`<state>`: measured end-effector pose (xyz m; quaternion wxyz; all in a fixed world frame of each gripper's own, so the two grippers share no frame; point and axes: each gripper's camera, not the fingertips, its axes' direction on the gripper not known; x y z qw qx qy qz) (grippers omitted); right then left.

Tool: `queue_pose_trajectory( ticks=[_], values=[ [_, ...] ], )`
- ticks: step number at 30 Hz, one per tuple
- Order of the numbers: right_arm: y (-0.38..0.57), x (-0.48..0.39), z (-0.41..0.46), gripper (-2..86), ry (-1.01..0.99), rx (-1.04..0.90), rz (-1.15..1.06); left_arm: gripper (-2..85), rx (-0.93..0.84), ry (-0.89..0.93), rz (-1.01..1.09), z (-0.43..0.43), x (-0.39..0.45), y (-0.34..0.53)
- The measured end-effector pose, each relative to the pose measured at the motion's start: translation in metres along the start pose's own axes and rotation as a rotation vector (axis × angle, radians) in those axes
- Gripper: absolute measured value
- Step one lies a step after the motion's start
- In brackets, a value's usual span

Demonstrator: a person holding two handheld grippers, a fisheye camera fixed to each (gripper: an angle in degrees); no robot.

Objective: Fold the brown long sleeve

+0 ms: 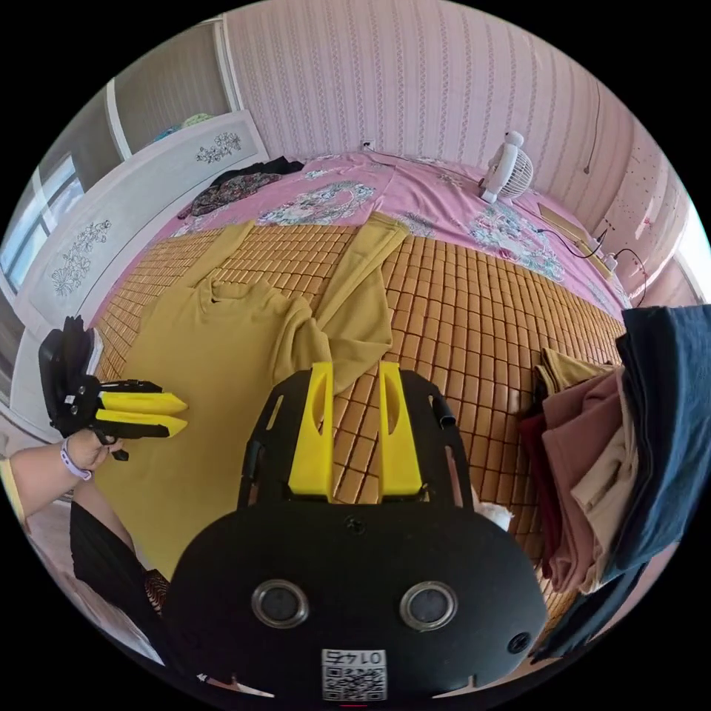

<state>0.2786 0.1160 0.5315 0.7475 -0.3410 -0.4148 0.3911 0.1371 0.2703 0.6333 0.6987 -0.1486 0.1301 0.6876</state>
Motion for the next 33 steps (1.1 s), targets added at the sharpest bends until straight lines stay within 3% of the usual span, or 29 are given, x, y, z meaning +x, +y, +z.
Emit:
queue_pose_trajectory(
  ticks=[3, 7, 12, 15, 18, 23, 28, 33],
  values=[
    [-0.032, 0.018, 0.033, 9.7, -0.038, -0.016, 0.087, 2.1, -0.158, -0.124, -0.015, 0.036, -0.009, -0.012],
    [-0.045, 0.034, 0.073, 8.2, -0.018, -0.065, 0.182, -0.1, -0.038, -0.118, 0.020, 0.039, -0.009, -0.002],
    [-0.027, 0.032, 0.071, 0.4, -0.024, -0.061, 0.070, -0.6, -0.044, -0.134, 0.034, 0.044, -0.004, -0.011],
    [0.001, 0.040, 0.025, -0.3, -0.118, 0.012, 0.044, -0.6, -0.044, -0.120, 0.023, 0.046, -0.006, -0.017],
    [0.061, 0.018, -0.058, -0.2, -0.053, 0.169, -0.092, -0.6, -0.041, -0.140, 0.030, 0.047, -0.002, -0.022],
    [0.153, -0.011, -0.169, 1.0, -0.203, 0.255, -0.129, -0.8, -0.008, -0.134, -0.018, 0.044, 0.001, -0.032],
    [0.197, 0.029, -0.171, 4.5, -0.001, 0.194, 0.043, -1.0, 0.155, -0.025, -0.135, 0.030, -0.003, -0.042],
    [0.235, 0.070, -0.134, 10.8, 0.023, -0.027, 0.210, -1.0, -0.003, -0.072, -0.082, 0.063, 0.005, -0.065]
  ],
)
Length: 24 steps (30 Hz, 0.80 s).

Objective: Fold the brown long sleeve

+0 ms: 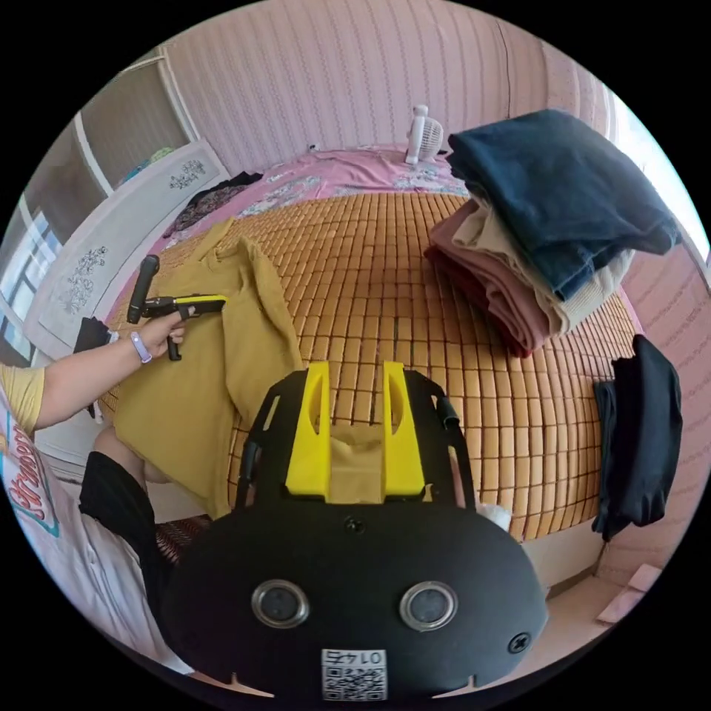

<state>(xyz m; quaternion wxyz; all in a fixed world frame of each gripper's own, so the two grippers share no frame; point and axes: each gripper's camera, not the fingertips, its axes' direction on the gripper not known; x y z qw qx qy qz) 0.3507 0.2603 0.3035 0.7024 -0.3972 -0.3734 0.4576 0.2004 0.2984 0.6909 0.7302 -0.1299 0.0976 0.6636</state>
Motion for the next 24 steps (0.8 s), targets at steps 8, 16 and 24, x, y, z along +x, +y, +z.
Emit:
queue_pose_trajectory(
  ticks=[8, 16, 24],
  values=[
    [0.046, -0.005, 0.042, 9.6, -0.192, -0.304, -0.114, -1.0, -0.019, -0.117, 0.091, 0.008, 0.023, -0.018],
    [0.039, 0.020, -0.050, 1.5, -0.350, -0.219, -0.077, -1.0, -0.013, -0.138, 0.099, 0.011, 0.031, -0.032],
    [-0.019, 0.065, -0.088, 2.5, 0.082, -0.027, -0.010, -0.9, -0.012, -0.082, 0.060, -0.004, 0.032, -0.050]
  ],
)
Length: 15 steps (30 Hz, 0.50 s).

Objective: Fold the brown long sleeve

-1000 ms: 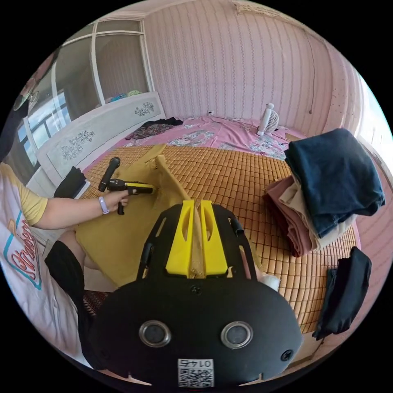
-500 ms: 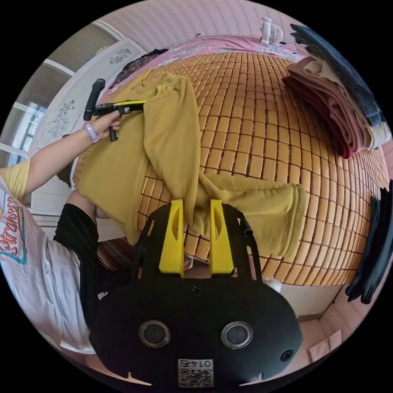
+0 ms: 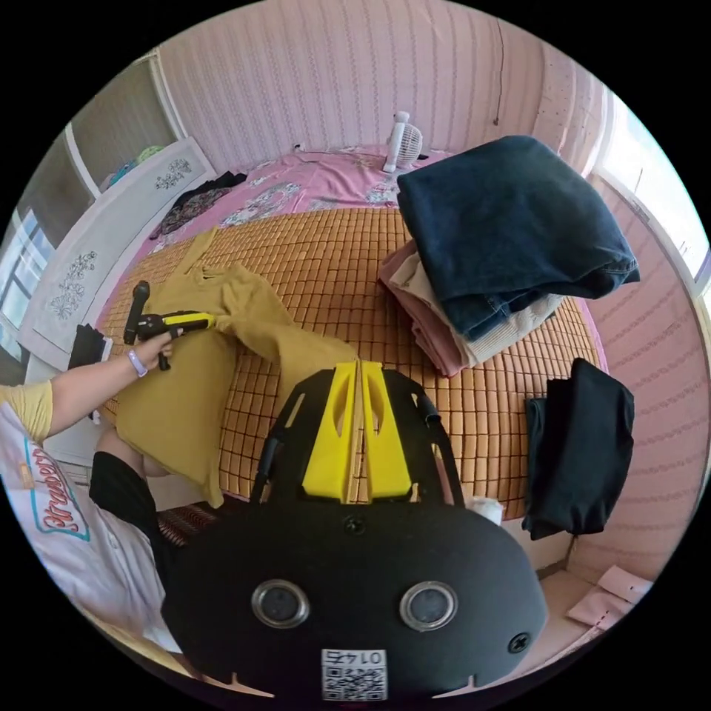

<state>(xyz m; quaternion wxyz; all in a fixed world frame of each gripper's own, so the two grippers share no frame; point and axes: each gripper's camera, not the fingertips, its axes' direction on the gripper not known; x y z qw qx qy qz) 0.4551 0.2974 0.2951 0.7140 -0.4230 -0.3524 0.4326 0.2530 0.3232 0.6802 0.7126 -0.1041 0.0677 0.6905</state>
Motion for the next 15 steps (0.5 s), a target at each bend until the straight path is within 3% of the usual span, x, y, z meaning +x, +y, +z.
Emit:
queue_pose_trajectory(
  ticks=[4, 8, 11, 13, 15],
  values=[
    [0.040, 0.005, 0.039, 7.7, 0.002, -0.088, 0.074, -0.3, 0.091, 0.000, 0.025, -0.024, -0.011, -0.015],
    [0.080, 0.008, 0.074, 11.1, -0.268, -0.114, 0.253, 3.9, 0.044, 0.029, -0.002, -0.012, -0.021, -0.054],
    [0.091, -0.015, 0.100, 9.3, -0.135, -0.163, 0.201, 6.0, -0.023, 0.043, -0.023, 0.016, -0.018, -0.078],
    [0.096, -0.030, 0.095, 5.7, -0.022, -0.089, 0.084, 6.3, -0.124, 0.048, -0.014, 0.038, -0.011, -0.089],
    [0.093, -0.032, 0.095, 2.3, -0.002, -0.164, 0.024, 5.5, -0.132, -0.022, 0.008, 0.045, -0.001, -0.095]
  ],
)
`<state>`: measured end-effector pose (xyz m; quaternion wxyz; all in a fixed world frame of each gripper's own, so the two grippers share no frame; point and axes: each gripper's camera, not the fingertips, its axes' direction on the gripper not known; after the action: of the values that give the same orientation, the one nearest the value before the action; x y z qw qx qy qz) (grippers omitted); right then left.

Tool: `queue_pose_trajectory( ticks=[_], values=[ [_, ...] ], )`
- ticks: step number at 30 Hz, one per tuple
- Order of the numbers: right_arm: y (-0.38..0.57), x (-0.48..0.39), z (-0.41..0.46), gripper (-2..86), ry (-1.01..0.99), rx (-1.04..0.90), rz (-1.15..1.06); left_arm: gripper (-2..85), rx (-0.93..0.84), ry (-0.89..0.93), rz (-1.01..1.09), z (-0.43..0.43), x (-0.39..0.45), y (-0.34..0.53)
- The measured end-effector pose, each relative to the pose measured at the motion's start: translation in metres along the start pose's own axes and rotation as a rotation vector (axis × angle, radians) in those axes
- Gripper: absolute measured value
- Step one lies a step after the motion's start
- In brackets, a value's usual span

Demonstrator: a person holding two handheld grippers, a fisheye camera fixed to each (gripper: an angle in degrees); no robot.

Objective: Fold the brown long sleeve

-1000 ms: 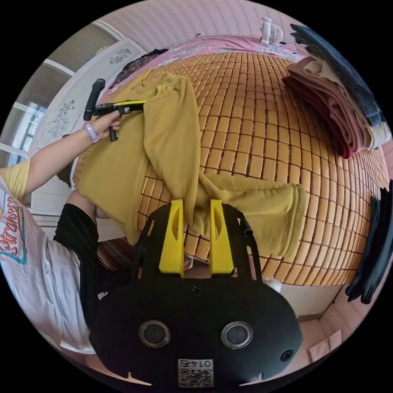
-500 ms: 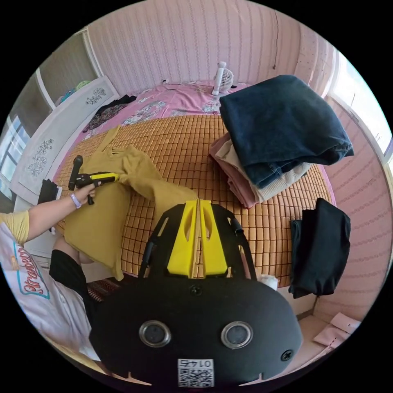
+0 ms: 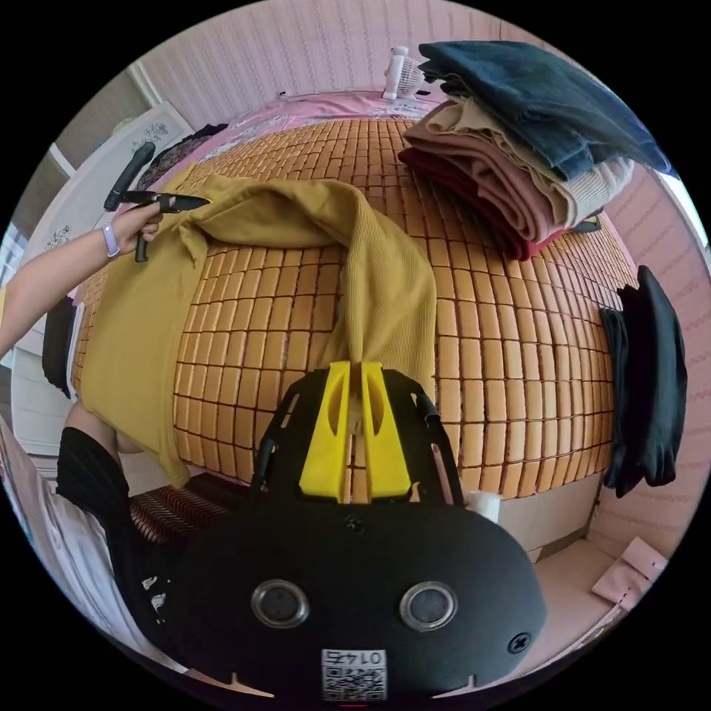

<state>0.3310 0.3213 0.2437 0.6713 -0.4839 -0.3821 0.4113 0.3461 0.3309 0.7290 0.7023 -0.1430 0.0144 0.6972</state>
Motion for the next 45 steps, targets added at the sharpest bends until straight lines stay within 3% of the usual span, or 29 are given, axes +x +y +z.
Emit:
queue_pose_trajectory(
  ticks=[6, 10, 12, 19, 22, 25, 29, 34, 40, 43, 45],
  values=[
    [0.029, 0.033, -0.078, 2.2, 0.190, 0.157, 0.033, 0.4, 0.005, -0.060, 0.078, -0.001, 0.011, -0.008],
    [0.054, 0.054, -0.067, 7.4, 0.209, -0.046, 0.086, -0.5, 0.040, -0.071, 0.071, -0.002, 0.011, -0.006],
    [0.059, 0.054, -0.059, 9.5, 0.167, -0.118, 0.088, -0.7, 0.036, -0.063, 0.070, -0.003, 0.009, -0.007],
    [0.055, 0.072, -0.048, 11.4, 0.099, 0.060, 0.317, -0.9, 0.104, -0.030, -0.003, -0.018, -0.007, -0.009],
    [0.058, 0.083, -0.022, 8.6, 0.122, 0.014, 0.428, -0.9, 0.114, 0.029, -0.066, -0.020, -0.020, -0.009],
    [0.055, 0.071, -0.027, 3.2, 0.146, 0.038, 0.351, -0.9, 0.126, 0.043, -0.078, -0.021, -0.025, -0.006],
    [0.054, 0.086, -0.058, 2.7, 0.136, 0.170, 0.403, -0.9, 0.196, 0.060, -0.072, -0.026, -0.024, -0.003],
    [0.051, 0.112, -0.046, 6.2, 0.055, 0.067, 0.516, 0.0, 0.073, 0.088, -0.075, -0.003, -0.023, 0.001],
    [0.045, 0.061, -0.036, 7.1, 0.012, 0.129, 0.384, 2.1, 0.266, 0.065, -0.102, -0.041, -0.027, 0.016],
    [0.034, 0.044, -0.003, 6.5, 0.037, -0.012, 0.334, 1.4, 0.225, 0.113, -0.003, -0.036, -0.011, 0.009],
    [0.031, 0.030, 0.000, 5.7, 0.121, -0.002, 0.266, -0.2, 0.157, 0.105, 0.053, -0.020, 0.005, 0.006]
  ],
)
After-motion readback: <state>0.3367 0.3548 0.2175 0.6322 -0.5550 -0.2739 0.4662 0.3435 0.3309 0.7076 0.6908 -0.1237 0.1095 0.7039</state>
